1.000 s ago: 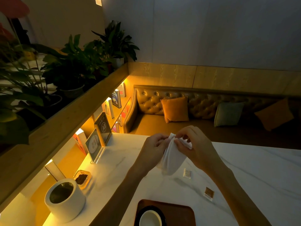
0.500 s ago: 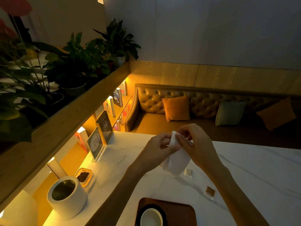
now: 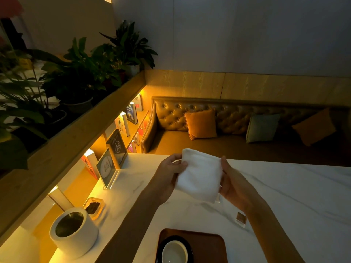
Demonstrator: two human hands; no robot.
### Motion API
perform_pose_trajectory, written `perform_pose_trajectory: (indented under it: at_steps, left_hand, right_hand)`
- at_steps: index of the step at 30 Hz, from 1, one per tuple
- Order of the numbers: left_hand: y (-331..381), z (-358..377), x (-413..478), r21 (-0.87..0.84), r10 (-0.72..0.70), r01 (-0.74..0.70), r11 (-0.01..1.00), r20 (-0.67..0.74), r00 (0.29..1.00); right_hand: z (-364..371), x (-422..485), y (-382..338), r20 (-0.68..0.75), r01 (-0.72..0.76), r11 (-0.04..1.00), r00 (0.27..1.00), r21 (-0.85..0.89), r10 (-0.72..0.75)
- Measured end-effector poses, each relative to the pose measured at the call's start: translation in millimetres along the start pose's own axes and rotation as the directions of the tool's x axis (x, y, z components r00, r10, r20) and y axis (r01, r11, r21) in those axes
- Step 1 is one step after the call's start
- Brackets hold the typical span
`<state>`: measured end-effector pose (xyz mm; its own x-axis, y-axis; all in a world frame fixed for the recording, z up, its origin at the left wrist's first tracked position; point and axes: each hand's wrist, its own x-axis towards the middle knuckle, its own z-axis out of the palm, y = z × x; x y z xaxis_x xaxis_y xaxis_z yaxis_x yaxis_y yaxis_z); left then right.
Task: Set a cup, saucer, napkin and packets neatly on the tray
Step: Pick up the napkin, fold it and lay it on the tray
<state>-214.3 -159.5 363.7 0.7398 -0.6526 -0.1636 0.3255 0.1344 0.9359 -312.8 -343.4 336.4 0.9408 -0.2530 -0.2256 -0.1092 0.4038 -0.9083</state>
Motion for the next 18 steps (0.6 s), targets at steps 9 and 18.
perform_pose_trajectory:
  at_steps: [9, 18]
  left_hand:
    - [-25.1, -5.1, -0.7, 0.074, -0.072, 0.073, 0.995, -0.022, 0.997]
    - [-30.8, -9.6, 1.9, 0.069, -0.172, 0.167, 0.983, 0.067, 0.983]
  right_hand:
    - [-8.9, -1.9, -2.0, -0.122, 0.089, 0.971, 0.985, -0.222, -0.119]
    - [-34.6, -15.8, 4.0, 0.088, -0.096, 0.969, 0.989, -0.227, 0.118]
